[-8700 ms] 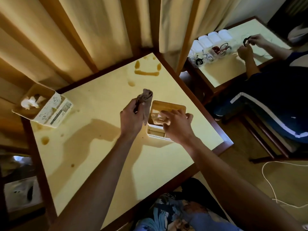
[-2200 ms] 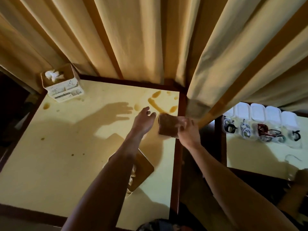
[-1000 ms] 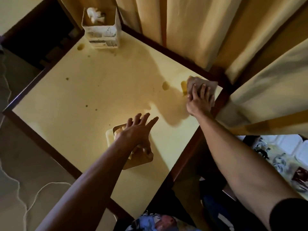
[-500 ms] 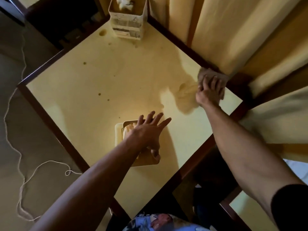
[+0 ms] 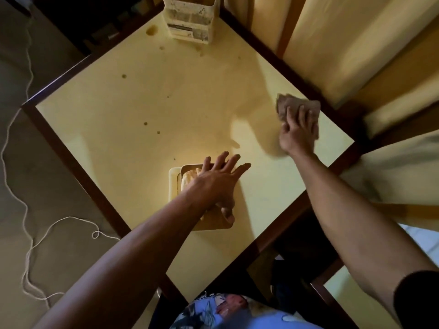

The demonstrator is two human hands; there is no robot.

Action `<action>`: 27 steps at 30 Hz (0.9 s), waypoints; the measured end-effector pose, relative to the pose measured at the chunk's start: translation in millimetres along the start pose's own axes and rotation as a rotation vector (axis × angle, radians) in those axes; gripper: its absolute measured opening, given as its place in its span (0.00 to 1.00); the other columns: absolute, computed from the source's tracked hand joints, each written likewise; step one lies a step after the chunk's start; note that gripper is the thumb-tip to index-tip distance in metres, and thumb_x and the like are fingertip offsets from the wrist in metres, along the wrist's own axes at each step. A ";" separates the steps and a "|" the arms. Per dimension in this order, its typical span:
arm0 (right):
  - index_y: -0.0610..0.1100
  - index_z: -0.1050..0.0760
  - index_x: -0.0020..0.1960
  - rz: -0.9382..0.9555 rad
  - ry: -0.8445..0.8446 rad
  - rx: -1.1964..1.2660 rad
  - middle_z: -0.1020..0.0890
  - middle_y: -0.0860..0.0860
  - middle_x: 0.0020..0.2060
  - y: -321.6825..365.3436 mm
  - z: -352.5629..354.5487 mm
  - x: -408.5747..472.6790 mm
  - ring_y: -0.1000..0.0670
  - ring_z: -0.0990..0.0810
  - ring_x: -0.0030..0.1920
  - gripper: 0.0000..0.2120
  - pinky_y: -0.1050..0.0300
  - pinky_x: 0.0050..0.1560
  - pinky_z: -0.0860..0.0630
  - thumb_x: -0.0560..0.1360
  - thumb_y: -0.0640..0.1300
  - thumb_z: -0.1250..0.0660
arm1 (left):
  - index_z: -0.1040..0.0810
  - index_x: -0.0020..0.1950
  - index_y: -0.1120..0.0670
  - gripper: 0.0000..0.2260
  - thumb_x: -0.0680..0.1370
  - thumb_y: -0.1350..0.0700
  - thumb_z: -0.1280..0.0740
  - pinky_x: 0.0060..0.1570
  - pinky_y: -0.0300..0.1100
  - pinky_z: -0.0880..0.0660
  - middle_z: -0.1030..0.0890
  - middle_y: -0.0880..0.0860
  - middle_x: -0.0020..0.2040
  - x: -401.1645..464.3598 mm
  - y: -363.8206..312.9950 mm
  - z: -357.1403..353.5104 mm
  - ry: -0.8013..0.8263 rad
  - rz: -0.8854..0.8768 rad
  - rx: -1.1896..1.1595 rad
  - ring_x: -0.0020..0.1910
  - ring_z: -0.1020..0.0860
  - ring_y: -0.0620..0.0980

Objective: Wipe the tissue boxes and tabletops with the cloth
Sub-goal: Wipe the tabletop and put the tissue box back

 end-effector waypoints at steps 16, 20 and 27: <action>0.54 0.49 0.86 -0.261 -0.034 0.001 0.50 0.45 0.85 -96.7 19.9 -41.3 0.40 0.55 0.85 0.29 0.40 0.83 0.57 0.86 0.55 0.52 | 0.64 0.83 0.40 0.67 0.62 0.40 0.16 0.78 0.67 0.61 0.66 0.50 0.84 2.8 3.2 -2.8 0.005 0.017 -0.008 0.82 0.68 0.58; 0.50 0.36 0.82 0.079 -0.031 0.064 0.41 0.41 0.83 -5.9 -13.3 -76.9 0.35 0.48 0.83 0.32 0.33 0.81 0.47 0.80 0.55 0.52 | 0.63 0.83 0.38 0.66 0.62 0.40 0.16 0.78 0.66 0.61 0.66 0.48 0.84 4.7 4.2 -4.6 -0.013 0.020 0.000 0.82 0.68 0.57; 0.53 0.35 0.81 0.280 -0.057 0.097 0.39 0.50 0.83 6.7 -45.0 -232.5 0.46 0.49 0.85 0.25 0.38 0.82 0.47 0.85 0.47 0.38 | 0.64 0.83 0.39 0.65 0.63 0.39 0.17 0.78 0.68 0.59 0.69 0.48 0.83 5.3 5.1 -4.5 0.019 -0.024 0.018 0.81 0.69 0.58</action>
Point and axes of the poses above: each hand's wrist, its own x-axis towards the middle knuckle, its own z-axis out of the back of the hand, y = z × x, the point moved 10 cm from there along x, towards the middle knuckle
